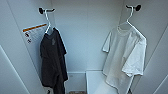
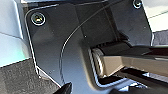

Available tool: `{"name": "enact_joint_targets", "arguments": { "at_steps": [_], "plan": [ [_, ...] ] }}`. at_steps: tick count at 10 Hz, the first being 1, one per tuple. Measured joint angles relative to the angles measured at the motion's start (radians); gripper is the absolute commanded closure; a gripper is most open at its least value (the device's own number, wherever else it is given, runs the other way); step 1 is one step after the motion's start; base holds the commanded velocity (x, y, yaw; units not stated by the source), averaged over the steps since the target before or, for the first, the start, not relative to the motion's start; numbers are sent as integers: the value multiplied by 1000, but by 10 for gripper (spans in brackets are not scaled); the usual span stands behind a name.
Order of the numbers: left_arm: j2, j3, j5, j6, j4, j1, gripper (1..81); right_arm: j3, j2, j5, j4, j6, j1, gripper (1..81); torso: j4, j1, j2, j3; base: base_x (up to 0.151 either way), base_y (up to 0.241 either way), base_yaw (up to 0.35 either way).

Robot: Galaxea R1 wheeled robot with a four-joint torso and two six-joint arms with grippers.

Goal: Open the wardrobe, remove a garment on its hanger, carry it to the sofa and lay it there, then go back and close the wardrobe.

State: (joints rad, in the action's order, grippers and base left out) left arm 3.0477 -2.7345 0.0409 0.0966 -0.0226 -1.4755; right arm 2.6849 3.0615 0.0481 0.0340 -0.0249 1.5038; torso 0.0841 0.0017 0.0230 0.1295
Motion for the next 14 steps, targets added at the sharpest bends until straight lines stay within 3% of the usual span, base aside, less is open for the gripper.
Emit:
{"name": "enact_joint_targets", "arguments": {
  "at_steps": [3,4,11,12,14],
  "plan": [
    [3,0,1,0,0,-9,10,0,0,0,0,0,0,10,7,-1,0,0,0,0,0],
    [5,0,1,0,0,-10,10,0,0,0,0,0,0,10,26,-1,0,0,0,0,0],
    [8,-3,4,0,-1,7,10,0,0,3,0,2,4,10,254,-1,0,0,0,0,0],
    [8,-2,5,0,-1,20,10,0,0,3,0,2,7,10,268,-1,0,0,0,0,0],
    [8,6,5,0,-10,45,10,0,0,3,0,2,11,10,267,-1,0,0,0,0,0]
  ]
}}
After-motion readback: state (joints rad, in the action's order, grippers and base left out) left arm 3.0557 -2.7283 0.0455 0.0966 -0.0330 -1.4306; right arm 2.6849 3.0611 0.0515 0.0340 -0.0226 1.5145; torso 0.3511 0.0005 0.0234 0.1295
